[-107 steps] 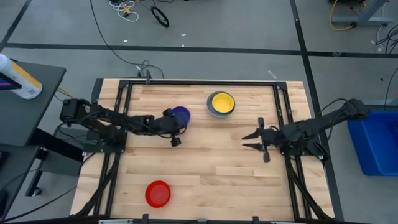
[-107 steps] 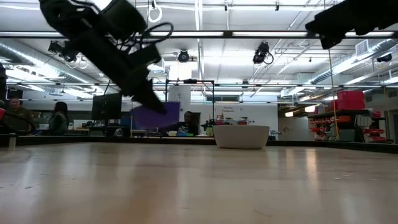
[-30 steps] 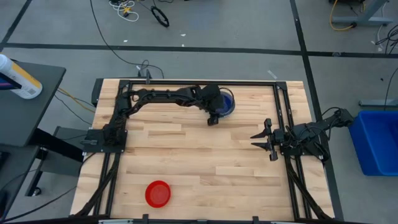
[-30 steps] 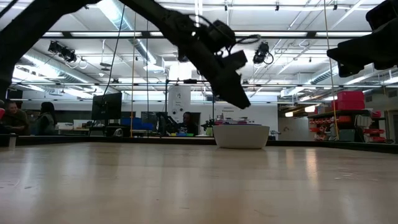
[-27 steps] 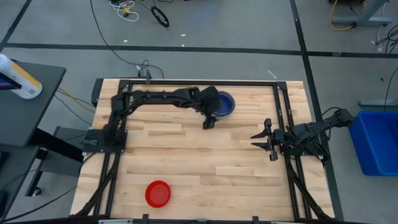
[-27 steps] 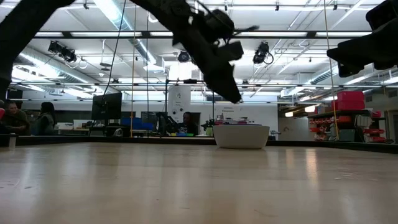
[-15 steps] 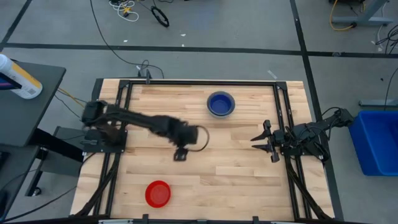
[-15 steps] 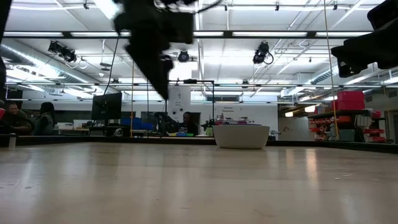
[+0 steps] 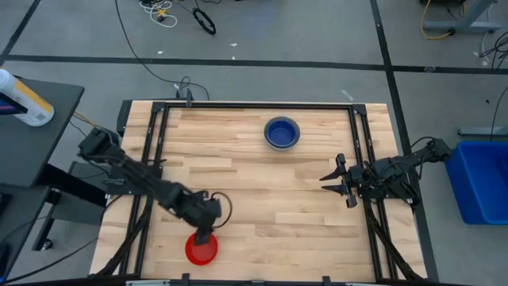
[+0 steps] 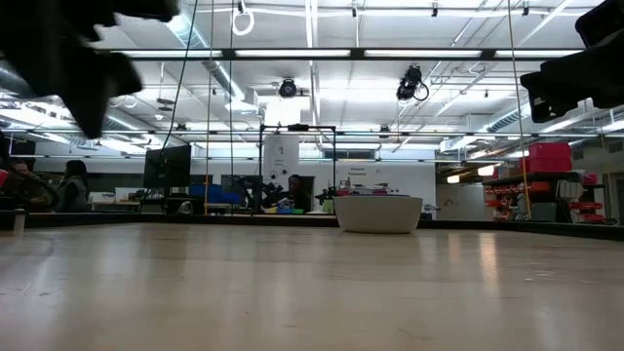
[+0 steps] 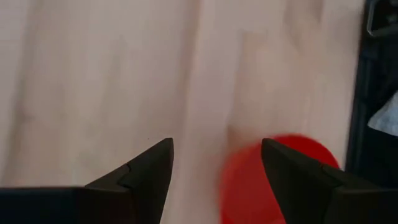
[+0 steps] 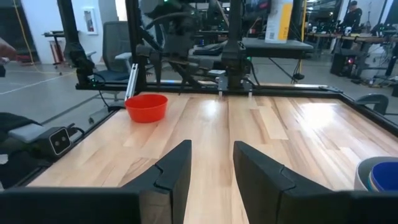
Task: Nest bowls inside each other
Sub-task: Stack the red bowl on top of the dark blue bowl
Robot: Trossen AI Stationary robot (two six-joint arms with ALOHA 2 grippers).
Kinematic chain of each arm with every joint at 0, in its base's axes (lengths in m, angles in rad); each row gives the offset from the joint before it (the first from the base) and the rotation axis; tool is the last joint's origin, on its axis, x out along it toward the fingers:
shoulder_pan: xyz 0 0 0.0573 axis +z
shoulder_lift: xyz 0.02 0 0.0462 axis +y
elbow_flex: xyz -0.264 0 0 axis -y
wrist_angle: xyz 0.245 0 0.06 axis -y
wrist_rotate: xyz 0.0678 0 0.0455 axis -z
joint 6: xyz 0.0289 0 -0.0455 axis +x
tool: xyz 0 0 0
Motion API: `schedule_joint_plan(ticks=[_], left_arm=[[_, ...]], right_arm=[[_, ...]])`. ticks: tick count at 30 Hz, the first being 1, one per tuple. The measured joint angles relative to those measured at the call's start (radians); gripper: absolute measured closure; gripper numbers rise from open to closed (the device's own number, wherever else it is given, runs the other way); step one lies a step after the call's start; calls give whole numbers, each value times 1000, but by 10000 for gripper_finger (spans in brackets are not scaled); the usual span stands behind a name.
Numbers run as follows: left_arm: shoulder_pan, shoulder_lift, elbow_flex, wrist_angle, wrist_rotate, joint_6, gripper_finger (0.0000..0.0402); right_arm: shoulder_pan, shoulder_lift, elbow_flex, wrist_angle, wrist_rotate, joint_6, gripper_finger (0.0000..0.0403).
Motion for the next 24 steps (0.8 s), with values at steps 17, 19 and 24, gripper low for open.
schedule_joint_plan(ticks=[17,19,24], left_arm=[[-120,11,-161,165,-8,-194,151],[-120,11,-178,169,-10,-208,151],[-120,11,-182,179,-10,-206,170]], right_arm=[[0,0,0,0,-3,67,273],[0,0,0,0,-3,67,272],[0,0,0,0,-3,67,274]])
